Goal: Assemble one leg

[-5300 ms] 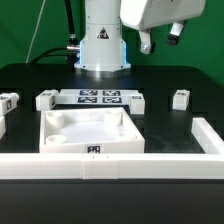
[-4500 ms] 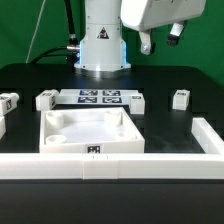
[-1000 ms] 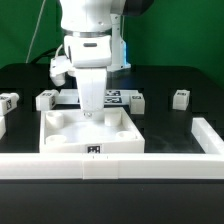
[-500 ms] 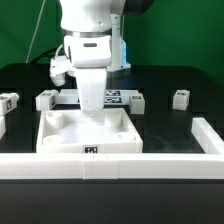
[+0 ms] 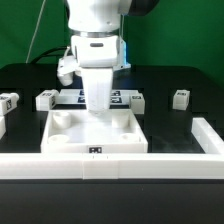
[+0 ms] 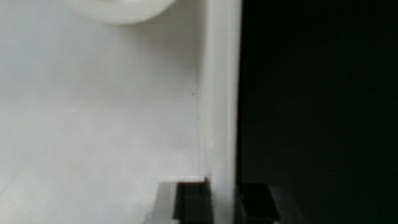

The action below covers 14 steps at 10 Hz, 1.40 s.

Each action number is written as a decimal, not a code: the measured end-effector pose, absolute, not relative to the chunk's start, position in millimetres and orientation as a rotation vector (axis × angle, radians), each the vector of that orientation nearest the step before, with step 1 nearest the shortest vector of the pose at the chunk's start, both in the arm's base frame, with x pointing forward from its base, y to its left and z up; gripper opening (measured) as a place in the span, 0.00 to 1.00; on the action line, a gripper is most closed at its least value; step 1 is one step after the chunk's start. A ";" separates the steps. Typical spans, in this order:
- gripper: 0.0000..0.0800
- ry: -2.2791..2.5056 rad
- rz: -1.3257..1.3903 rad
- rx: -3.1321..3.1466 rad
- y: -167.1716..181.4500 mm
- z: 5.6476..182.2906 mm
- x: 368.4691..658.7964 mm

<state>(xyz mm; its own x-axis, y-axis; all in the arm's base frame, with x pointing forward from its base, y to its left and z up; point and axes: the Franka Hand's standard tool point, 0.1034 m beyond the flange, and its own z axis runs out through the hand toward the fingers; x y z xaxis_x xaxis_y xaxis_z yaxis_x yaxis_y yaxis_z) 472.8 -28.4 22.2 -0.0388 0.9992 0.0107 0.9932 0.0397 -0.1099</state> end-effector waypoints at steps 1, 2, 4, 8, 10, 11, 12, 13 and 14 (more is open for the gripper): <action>0.07 -2.186 0.105 -2.132 -12.4 22.8 474.1; 0.07 -2.167 0.099 -2.149 5.1 23.3 475.6; 0.07 -2.145 0.084 -2.168 42.0 22.9 480.8; 0.07 -2.114 0.056 -2.204 76.4 22.3 494.7; 0.07 -2.107 0.052 -2.213 78.5 23.1 498.1; 0.07 -2.107 0.052 -2.214 78.3 23.1 498.2; 0.07 -2.106 0.052 -2.214 77.9 22.9 498.0; 0.18 -2.105 0.052 -2.215 77.6 22.9 498.0; 0.38 -2.105 0.053 -2.215 77.5 22.9 498.0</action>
Offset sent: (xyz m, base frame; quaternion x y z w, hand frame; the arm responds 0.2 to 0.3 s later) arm 0.0155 0.0698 -0.0016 0.0036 0.0003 0.0215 0.9998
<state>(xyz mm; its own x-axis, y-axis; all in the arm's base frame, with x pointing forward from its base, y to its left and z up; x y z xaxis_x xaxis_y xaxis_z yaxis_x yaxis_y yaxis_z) 498.0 77.5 22.9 0.0523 0.9981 0.0339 0.9951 -0.0493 -0.0855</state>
